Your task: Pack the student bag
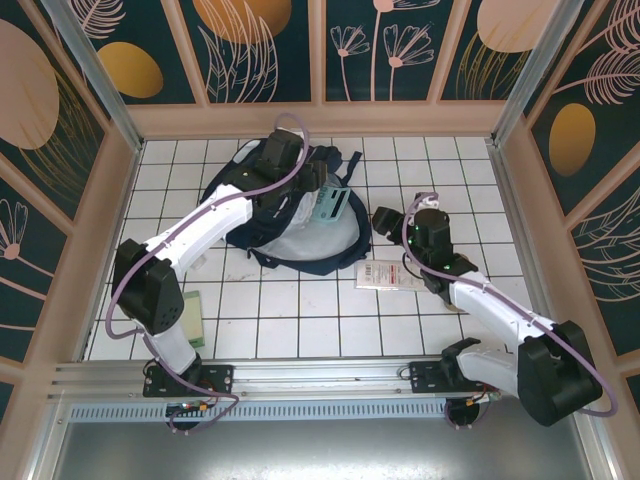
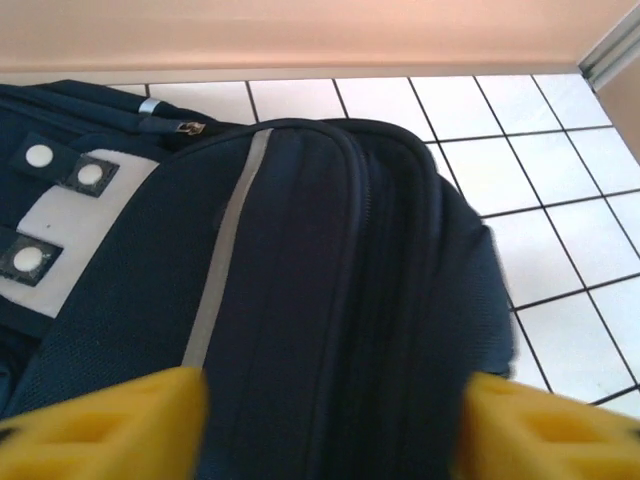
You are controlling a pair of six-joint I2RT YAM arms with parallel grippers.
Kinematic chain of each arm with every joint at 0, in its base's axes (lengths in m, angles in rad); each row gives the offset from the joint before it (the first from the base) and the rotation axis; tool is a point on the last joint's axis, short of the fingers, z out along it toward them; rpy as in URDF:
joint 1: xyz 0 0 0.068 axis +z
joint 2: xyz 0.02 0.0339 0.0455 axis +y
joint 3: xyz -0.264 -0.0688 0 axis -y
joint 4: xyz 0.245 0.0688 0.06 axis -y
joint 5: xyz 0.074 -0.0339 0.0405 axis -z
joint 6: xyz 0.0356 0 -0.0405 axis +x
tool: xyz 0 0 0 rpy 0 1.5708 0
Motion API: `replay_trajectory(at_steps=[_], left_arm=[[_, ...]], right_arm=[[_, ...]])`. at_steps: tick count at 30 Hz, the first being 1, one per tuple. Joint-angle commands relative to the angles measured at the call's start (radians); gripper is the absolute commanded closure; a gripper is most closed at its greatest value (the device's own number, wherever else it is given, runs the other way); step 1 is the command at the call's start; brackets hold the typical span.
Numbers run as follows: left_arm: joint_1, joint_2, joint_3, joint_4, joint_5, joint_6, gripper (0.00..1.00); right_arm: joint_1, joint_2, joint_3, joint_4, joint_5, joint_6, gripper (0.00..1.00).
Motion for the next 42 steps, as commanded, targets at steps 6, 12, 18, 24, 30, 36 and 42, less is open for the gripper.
replay_trajectory(at_steps=[6,12,18,24,30,36,42], left_arm=[[0.021,-0.174,-0.139,0.0,-0.226,-0.063,0.02],[0.047,-0.356,-0.294,-0.046,-0.334,-0.175,0.01],[0.076,-0.493,-0.422,-0.131,-0.478,-0.31,0.01],[0.257,-0.564,-0.601,-0.233,-0.472,-0.512,0.02],[0.436,-0.634,-0.799,-0.201,-0.39,-0.644,0.02],[0.548,-0.694,-0.938,-0.197,-0.368,-0.73,0.01],[0.675,-0.73,-1.06,-0.216,-0.322,-0.792,0.01]], right_arm=[[-0.002,0.013,0.018,0.053,-0.132,-0.068,0.2],[0.001,0.018,-0.009,0.085,-0.17,-0.074,0.18],[0.014,0.037,-0.029,0.121,-0.236,-0.07,0.17],[0.038,0.033,-0.031,0.125,-0.234,-0.072,0.16],[0.042,0.039,-0.031,0.126,-0.24,-0.068,0.15],[0.042,0.036,-0.033,0.125,-0.236,-0.065,0.14],[0.041,0.037,-0.034,0.125,-0.234,-0.063,0.14]])
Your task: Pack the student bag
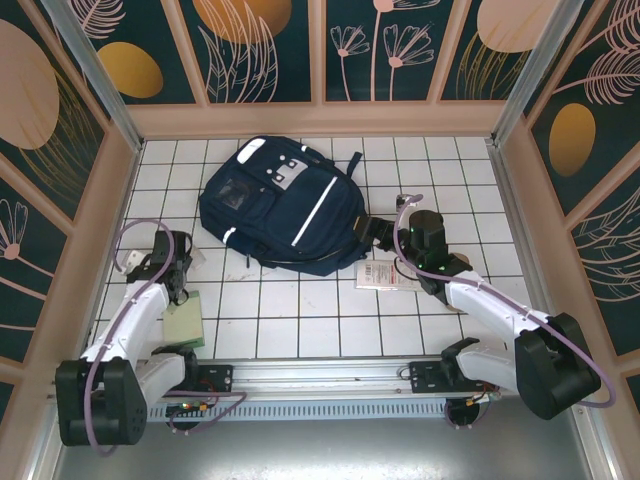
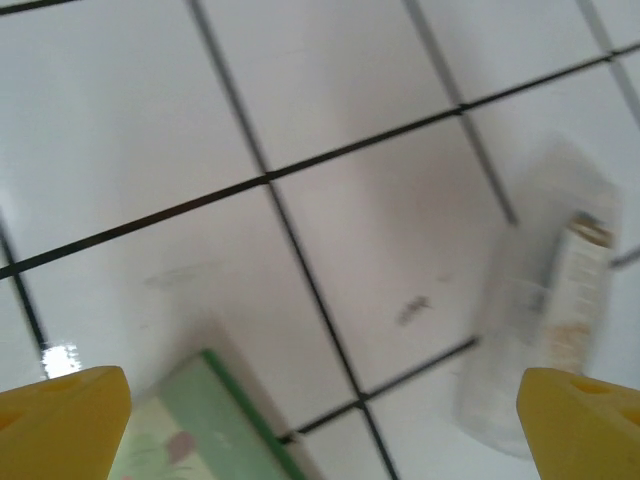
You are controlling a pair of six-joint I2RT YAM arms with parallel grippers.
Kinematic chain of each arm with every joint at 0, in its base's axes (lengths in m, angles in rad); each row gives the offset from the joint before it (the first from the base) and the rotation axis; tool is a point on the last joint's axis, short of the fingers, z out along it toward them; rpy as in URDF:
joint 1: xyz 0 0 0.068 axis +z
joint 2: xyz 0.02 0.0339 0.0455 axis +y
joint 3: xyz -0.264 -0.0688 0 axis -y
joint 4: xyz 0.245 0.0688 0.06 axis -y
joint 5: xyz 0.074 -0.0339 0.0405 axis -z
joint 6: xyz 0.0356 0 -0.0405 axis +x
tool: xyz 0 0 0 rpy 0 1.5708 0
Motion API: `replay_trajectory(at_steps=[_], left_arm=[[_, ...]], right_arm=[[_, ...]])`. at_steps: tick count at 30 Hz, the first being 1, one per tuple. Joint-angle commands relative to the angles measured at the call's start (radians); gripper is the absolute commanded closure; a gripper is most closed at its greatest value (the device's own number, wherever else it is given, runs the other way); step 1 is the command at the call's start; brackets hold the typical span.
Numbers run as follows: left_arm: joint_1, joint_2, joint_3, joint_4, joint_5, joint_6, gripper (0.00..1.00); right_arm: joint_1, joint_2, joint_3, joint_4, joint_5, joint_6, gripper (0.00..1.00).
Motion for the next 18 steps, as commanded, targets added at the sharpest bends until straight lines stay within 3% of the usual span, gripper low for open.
replay_trajectory(at_steps=[1,9,18], left_arm=[[0.061,-0.035,-0.069,-0.023,0.049,-0.067,0.01],[0.09,-0.044,-0.151,0.05,0.167,-0.053,0.02],[0.09,-0.133,-0.257,0.29,0.489,-0.047,0.02]], right_arm=[[0.005,0.002,-0.015,0.044,-0.012,-0.012,0.14],[0.006,0.0,-0.017,0.045,-0.014,-0.007,0.14],[0.006,-0.001,-0.018,0.048,-0.014,-0.005,0.14]])
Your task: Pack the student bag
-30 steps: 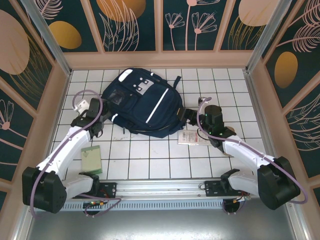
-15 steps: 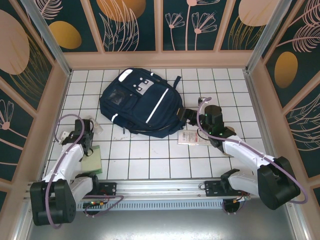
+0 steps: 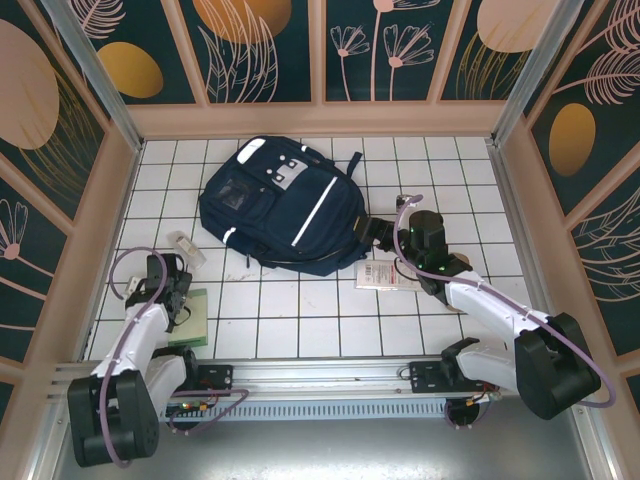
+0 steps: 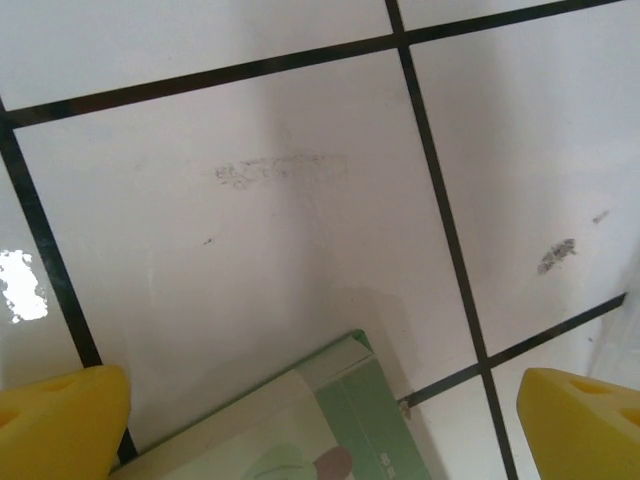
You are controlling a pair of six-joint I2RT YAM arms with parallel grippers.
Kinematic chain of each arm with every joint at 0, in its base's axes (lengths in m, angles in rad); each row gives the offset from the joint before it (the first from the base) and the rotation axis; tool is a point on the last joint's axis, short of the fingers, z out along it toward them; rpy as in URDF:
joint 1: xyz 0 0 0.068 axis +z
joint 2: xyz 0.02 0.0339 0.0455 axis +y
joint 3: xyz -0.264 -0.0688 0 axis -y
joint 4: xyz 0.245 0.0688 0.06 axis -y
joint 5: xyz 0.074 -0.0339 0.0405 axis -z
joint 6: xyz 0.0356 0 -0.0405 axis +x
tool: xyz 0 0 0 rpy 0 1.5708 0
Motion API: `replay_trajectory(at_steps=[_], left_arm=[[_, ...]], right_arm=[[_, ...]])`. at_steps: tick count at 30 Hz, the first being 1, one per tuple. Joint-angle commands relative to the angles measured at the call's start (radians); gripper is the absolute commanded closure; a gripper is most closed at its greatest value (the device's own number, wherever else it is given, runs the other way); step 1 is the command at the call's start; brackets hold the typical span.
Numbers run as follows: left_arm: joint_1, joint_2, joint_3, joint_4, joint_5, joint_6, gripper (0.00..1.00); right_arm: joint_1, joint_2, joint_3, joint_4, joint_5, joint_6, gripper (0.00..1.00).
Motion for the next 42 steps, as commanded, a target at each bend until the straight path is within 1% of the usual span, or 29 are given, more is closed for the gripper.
replay_trajectory(at_steps=[1,5,10,12,14,16,18,20,23,27,31,33,35,36,39,42], left_arm=[[-0.008,-0.046,-0.069,0.183,0.296,-0.044,0.02],[-0.009,-0.123,-0.12,0.28,0.404,-0.104,0.06],[-0.035,-0.131,-0.099,0.342,0.486,-0.114,0.06],[-0.037,-0.138,-0.043,0.255,0.431,-0.072,0.05],[-0.037,-0.144,0.021,0.12,0.303,-0.019,0.03],[-0.037,-0.148,0.051,0.011,0.205,-0.022,0.02],[-0.037,-0.143,0.045,-0.041,0.167,-0.032,0.01],[-0.036,-0.137,0.017,-0.039,0.173,-0.032,0.02],[-0.037,-0.112,-0.022,0.011,0.234,-0.002,0.01],[-0.037,-0.08,-0.013,-0.036,0.228,0.048,0.01],[-0.037,-0.128,-0.028,-0.067,0.28,0.064,0.02],[-0.037,-0.159,-0.037,-0.066,0.332,0.062,0.03],[-0.04,-0.18,-0.055,-0.042,0.41,0.048,0.09],[-0.049,-0.193,-0.062,-0.033,0.441,0.035,0.1],[-0.115,-0.214,-0.06,0.0,0.491,0.013,0.1],[-0.175,-0.181,-0.045,0.059,0.544,-0.006,0.1]], right_arm=[[0.006,-0.001,-0.014,0.048,-0.015,-0.005,0.14],[0.006,0.008,-0.014,0.055,-0.019,-0.003,0.14],[0.006,0.029,-0.014,0.066,-0.032,0.001,0.14],[0.008,0.031,-0.014,0.067,-0.034,0.001,0.14],[0.01,0.032,-0.014,0.069,-0.033,0.0,0.14],[0.011,0.032,-0.015,0.072,-0.028,0.0,0.14],[0.012,0.037,-0.018,0.078,-0.025,0.0,0.14],[0.015,0.045,-0.016,0.08,-0.027,0.001,0.14],[0.022,0.046,-0.014,0.078,-0.028,0.001,0.14],[0.034,0.032,-0.014,0.074,-0.015,-0.003,0.14],[0.034,0.03,-0.012,0.071,-0.015,-0.002,0.14],[0.034,0.03,-0.012,0.072,-0.015,0.001,0.14],[0.035,0.034,-0.012,0.072,-0.018,0.002,0.14],[0.035,0.035,-0.012,0.074,-0.018,0.002,0.14],[0.034,0.038,-0.011,0.073,-0.017,0.003,0.14],[0.035,0.043,-0.011,0.075,-0.019,0.004,0.14]])
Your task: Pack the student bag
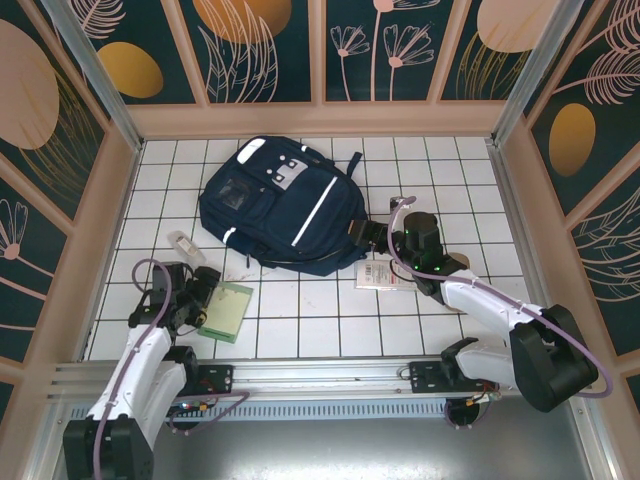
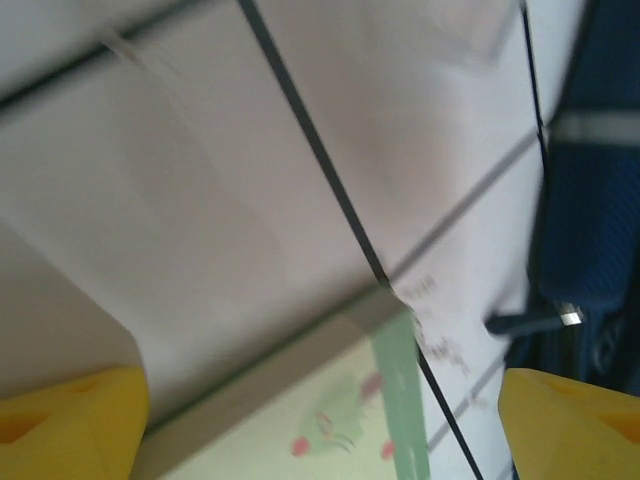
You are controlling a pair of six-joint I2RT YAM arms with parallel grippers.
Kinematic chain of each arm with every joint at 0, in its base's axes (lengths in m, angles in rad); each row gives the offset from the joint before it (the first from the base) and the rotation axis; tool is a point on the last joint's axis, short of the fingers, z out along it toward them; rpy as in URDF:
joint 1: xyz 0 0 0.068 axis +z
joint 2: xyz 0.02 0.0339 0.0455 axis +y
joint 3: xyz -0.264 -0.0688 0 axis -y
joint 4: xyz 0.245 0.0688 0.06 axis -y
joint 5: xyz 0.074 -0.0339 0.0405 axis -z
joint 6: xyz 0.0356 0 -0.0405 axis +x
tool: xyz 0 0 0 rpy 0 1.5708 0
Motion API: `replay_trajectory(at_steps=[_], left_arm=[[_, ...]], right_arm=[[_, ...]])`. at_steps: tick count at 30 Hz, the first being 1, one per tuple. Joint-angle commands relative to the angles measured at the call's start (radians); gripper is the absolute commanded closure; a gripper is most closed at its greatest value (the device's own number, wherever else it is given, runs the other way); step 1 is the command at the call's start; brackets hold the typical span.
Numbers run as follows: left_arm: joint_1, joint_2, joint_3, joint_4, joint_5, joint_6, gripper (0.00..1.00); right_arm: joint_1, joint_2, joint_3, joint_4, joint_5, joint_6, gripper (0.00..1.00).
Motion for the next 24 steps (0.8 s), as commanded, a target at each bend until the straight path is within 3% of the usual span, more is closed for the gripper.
replay_trajectory(at_steps=[1,12,16,19,23,24], left_arm=[[-0.065,0.031,0.02,0.082,0.101,-0.031,0.1],[-0.44,0.264,0.116,0.312,0.0,-0.157,0.08],[-0.465,0.27,0.149,0.27,-0.054,-0.137,0.07],[-0.465,0.254,0.169,0.23,-0.095,-0.103,0.07],[-0.464,0.261,0.209,0.152,-0.159,-0.04,0.06],[-0.464,0.265,0.223,0.125,-0.179,-0.022,0.06]], right_arm=[[0.006,0.004,-0.005,0.031,-0.004,0.003,0.14],[0.007,0.006,-0.003,0.027,0.004,-0.006,0.14],[0.018,0.002,-0.005,0.031,0.001,-0.011,0.14],[0.044,0.0,-0.002,0.045,-0.007,-0.035,0.2],[0.147,0.003,0.014,0.043,-0.03,-0.077,0.35],[0.183,0.008,0.018,0.037,-0.027,-0.093,0.45]])
